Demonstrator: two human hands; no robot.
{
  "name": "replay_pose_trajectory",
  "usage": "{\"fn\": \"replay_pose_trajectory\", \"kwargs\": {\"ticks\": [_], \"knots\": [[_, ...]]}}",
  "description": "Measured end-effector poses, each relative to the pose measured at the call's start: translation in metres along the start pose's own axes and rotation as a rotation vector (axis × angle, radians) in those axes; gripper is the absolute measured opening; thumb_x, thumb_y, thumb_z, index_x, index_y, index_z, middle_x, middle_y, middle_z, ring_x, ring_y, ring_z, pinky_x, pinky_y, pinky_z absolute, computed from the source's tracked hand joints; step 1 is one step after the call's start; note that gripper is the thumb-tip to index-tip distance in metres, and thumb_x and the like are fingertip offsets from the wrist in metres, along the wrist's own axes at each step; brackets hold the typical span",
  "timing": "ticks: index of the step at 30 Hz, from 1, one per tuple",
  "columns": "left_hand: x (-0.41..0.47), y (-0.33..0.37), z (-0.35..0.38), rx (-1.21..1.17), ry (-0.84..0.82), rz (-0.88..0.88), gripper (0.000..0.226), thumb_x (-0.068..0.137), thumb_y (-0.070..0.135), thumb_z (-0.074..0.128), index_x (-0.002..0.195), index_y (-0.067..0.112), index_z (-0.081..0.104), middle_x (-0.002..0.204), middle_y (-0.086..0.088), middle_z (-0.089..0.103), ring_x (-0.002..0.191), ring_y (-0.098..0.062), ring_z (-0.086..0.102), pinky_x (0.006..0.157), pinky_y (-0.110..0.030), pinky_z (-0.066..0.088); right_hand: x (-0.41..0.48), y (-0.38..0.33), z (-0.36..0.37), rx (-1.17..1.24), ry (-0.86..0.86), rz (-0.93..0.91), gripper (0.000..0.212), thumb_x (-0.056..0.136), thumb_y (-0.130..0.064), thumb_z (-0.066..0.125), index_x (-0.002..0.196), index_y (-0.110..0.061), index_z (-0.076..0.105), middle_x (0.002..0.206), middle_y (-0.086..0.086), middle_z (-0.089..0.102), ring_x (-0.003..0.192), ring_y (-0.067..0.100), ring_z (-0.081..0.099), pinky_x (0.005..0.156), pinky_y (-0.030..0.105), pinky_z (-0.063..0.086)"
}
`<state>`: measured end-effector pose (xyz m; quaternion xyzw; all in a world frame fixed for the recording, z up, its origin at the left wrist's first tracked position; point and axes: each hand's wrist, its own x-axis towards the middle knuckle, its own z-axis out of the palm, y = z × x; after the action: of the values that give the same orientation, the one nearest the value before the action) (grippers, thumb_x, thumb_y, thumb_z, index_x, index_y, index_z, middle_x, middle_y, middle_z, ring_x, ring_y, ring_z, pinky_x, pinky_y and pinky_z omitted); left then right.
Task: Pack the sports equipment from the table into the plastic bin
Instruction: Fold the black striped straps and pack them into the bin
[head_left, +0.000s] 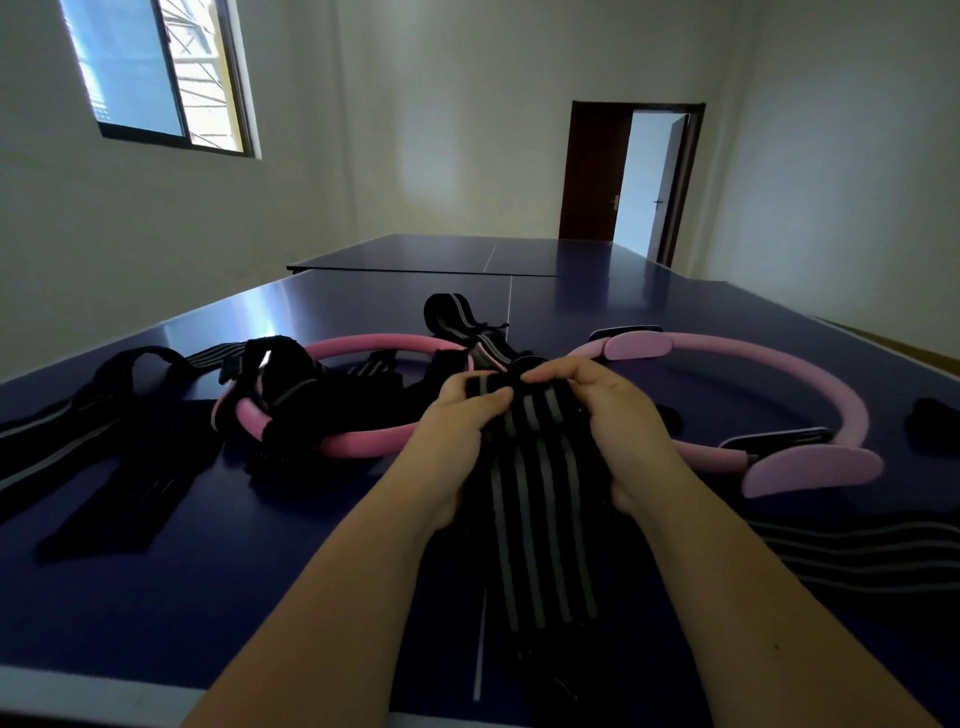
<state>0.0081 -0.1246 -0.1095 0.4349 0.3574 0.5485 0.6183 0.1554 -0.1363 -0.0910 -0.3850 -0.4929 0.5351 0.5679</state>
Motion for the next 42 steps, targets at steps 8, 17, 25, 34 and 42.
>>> {"fn": "replay_pose_trajectory", "kwargs": {"ticks": [8, 17, 25, 34, 42], "knots": [[0.000, 0.003, -0.004, 0.022, 0.052, 0.314, 0.049, 0.088, 0.006, 0.070, 0.125, 0.031, 0.051, 0.111, -0.002, 0.071, 0.096, -0.021, 0.073, 0.074, -0.033, 0.059, 0.000, 0.003, -0.003, -0.095, -0.157, 0.059, 0.028, 0.093, -0.018, 0.063, 0.121, -0.015, 0.064, 0.109, 0.011, 0.074, 0.089, 0.026, 0.073, 0.076, 0.043, 0.057], [-0.008, 0.003, 0.002, -0.038, -0.084, -0.114, 0.048, 0.095, 0.043, 0.046, 0.119, 0.008, 0.068, 0.111, -0.017, 0.073, 0.096, -0.031, 0.071, 0.077, -0.040, 0.057, 0.009, 0.007, -0.010, -0.041, 0.070, -0.163, 0.033, 0.090, 0.011, 0.054, 0.099, -0.012, 0.075, 0.094, 0.004, 0.077, 0.083, 0.018, 0.073, 0.057, 0.020, 0.053], [-0.007, 0.003, -0.001, -0.080, -0.007, -0.014, 0.031, 0.094, 0.016, 0.061, 0.125, 0.009, 0.062, 0.112, -0.018, 0.072, 0.100, -0.034, 0.072, 0.080, -0.044, 0.059, 0.004, 0.005, -0.004, -0.265, -0.070, -0.282, 0.051, 0.091, 0.014, 0.039, 0.087, -0.017, 0.080, 0.108, -0.005, 0.072, 0.097, 0.006, 0.070, 0.078, 0.014, 0.053], [0.003, 0.006, -0.006, -0.255, 0.223, 0.239, 0.031, 0.100, 0.016, 0.057, 0.128, 0.022, 0.049, 0.112, -0.010, 0.069, 0.095, -0.026, 0.073, 0.068, -0.038, 0.061, 0.000, 0.012, -0.002, -0.508, 0.015, -0.454, 0.023, 0.090, -0.015, 0.067, 0.101, -0.035, 0.065, 0.110, -0.005, 0.060, 0.084, 0.008, 0.060, 0.078, 0.022, 0.050], [0.007, 0.003, -0.010, -0.224, 0.302, 0.349, 0.035, 0.101, 0.016, 0.054, 0.132, 0.026, 0.039, 0.120, -0.009, 0.063, 0.109, -0.030, 0.066, 0.088, -0.052, 0.058, -0.007, 0.010, 0.004, -0.311, -0.226, -0.138, 0.033, 0.091, -0.007, 0.067, 0.115, -0.024, 0.052, 0.081, 0.003, 0.073, 0.076, 0.019, 0.071, 0.067, 0.033, 0.059]]}}
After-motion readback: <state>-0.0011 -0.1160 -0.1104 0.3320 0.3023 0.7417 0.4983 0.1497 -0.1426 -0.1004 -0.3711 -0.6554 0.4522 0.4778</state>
